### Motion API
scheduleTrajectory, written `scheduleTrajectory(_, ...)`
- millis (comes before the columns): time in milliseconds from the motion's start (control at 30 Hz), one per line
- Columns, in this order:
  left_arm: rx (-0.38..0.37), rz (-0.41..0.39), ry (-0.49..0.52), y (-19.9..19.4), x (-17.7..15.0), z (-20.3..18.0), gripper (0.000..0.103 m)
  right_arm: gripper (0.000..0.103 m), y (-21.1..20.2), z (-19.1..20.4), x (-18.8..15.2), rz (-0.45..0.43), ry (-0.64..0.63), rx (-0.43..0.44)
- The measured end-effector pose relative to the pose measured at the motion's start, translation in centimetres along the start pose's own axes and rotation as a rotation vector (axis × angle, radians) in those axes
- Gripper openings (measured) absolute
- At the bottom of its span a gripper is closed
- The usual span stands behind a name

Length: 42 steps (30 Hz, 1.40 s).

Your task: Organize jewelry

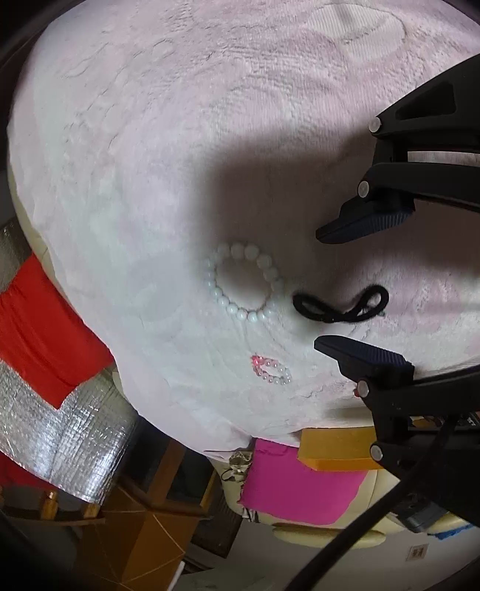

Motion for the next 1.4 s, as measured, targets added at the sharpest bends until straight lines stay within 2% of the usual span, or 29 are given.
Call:
scheduleTrajectory(67, 0.033, -0.022, -0.001, -0.7, -0.1, -0.4, 0.072, 0.055, -0.6, 0.4, -0.2, -0.005, -0.015, 0.014)
scheduleTrajectory(133, 0.127, -0.059, 0.008, -1.6, -0.3, -0.8, 0.079, 0.055, -1.5, 1.1, -0.4, -0.025, -0.048, 0.036)
scheduleTrajectory(200, 0.213, -0.078, 0.017, -2.3, -0.3, -0.5, 0.079, 0.054, -3.0, 2.3, -0.5, -0.074, -0.116, 0.049)
scheduleTrajectory(233, 0.287, -0.080, 0.018, -2.9, -0.5, -0.4, 0.079, 0.054, -3.7, 2.8, -0.6, -0.099, -0.146, 0.049)
scheduleTrajectory(300, 0.330, -0.082, 0.019, -3.9, -0.8, -0.1, 0.079, 0.054, -5.0, 3.2, -0.9, -0.136, -0.181, 0.042)
scheduleTrajectory(367, 0.329, -0.084, -0.021, -4.6, -1.3, 0.6, 0.079, 0.054, -5.7, 3.3, -1.2, -0.150, -0.204, 0.016)
scheduleTrajectory(433, 0.324, -0.054, -0.082, -4.5, -1.6, 1.4, 0.080, 0.054, -6.1, 3.1, -1.3, -0.159, -0.208, -0.008)
scheduleTrajectory(500, 0.278, 0.001, -0.131, -3.4, -1.5, 1.8, 0.079, 0.054, -6.1, 2.6, -1.3, -0.155, -0.193, -0.019)
scheduleTrajectory(567, 0.246, 0.000, -0.163, -3.1, -1.0, 2.2, 0.079, 0.054, -5.4, 2.3, -1.3, -0.124, -0.179, -0.030)
scheduleTrajectory(667, 0.213, -0.009, -0.116, -2.8, -0.3, 1.5, 0.080, 0.054, -4.3, 2.2, -1.5, -0.099, -0.175, -0.039)
scheduleTrajectory(733, 0.193, -0.002, -0.073, -2.1, 0.1, 0.8, 0.080, 0.054, -3.4, 2.0, -1.6, -0.062, -0.148, -0.009)
scheduleTrajectory(833, 0.202, 0.035, -0.028, -0.5, 0.3, 0.2, 0.079, 0.054, -1.9, 1.6, -1.9, -0.012, -0.089, 0.048)
scheduleTrajectory(900, 0.222, 0.051, -0.019, 0.3, 0.3, 0.2, 0.079, 0.052, -1.1, 1.2, -1.9, -0.015, -0.071, 0.051)
scheduleTrajectory(967, 0.206, 0.056, -0.033, 0.8, 0.4, 0.4, 0.079, 0.045, -0.2, 0.8, -1.8, 0.005, -0.042, 0.071)
scheduleTrajectory(1000, 0.194, 0.051, -0.037, 0.7, 0.6, 0.6, 0.074, 0.045, 0.2, 0.7, -1.7, 0.009, -0.034, 0.083)
scheduleTrajectory(1033, 0.187, 0.039, -0.037, 0.6, 0.8, 0.7, 0.064, 0.045, 0.4, 0.7, -1.6, 0.008, -0.032, 0.085)
scheduleTrajectory(1100, 0.180, 0.036, -0.026, 0.7, 1.0, 0.7, 0.054, 0.045, 1.0, 0.9, -1.5, 0.003, -0.039, 0.084)
scheduleTrajectory(1167, 0.181, 0.037, -0.014, 1.0, 1.0, 0.7, 0.053, 0.045, 1.3, 1.4, -1.4, -0.003, -0.050, 0.094)
scheduleTrajectory(1233, 0.169, 0.040, -0.001, 1.2, 1.0, 0.5, 0.041, 0.045, 1.7, 1.6, -1.4, -0.006, -0.067, 0.067)
scheduleTrajectory(1267, 0.165, 0.038, 0.006, 1.4, 1.0, 0.3, 0.039, 0.039, 2.0, 1.6, -1.6, -0.003, -0.073, 0.051)
scheduleTrajectory(1367, 0.161, 0.033, 0.039, 1.4, 0.7, 0.0, 0.031, 0.028, 2.4, 1.8, -1.5, -0.004, -0.086, 0.042)
scheduleTrajectory(1400, 0.156, 0.036, 0.043, 1.6, 0.6, -0.1, 0.024, 0.026, 2.4, 1.9, -1.6, -0.005, -0.095, 0.039)
Point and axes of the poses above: each gripper's, at about its wrist camera, not at the fingertips, and y roughly the way its jaws point, z to its left, x to its top, the point moved 2 cm from there along y, roughly the way its jaws point, and after that the axes turned 11 degrees about -z, right-handed, at the moved point
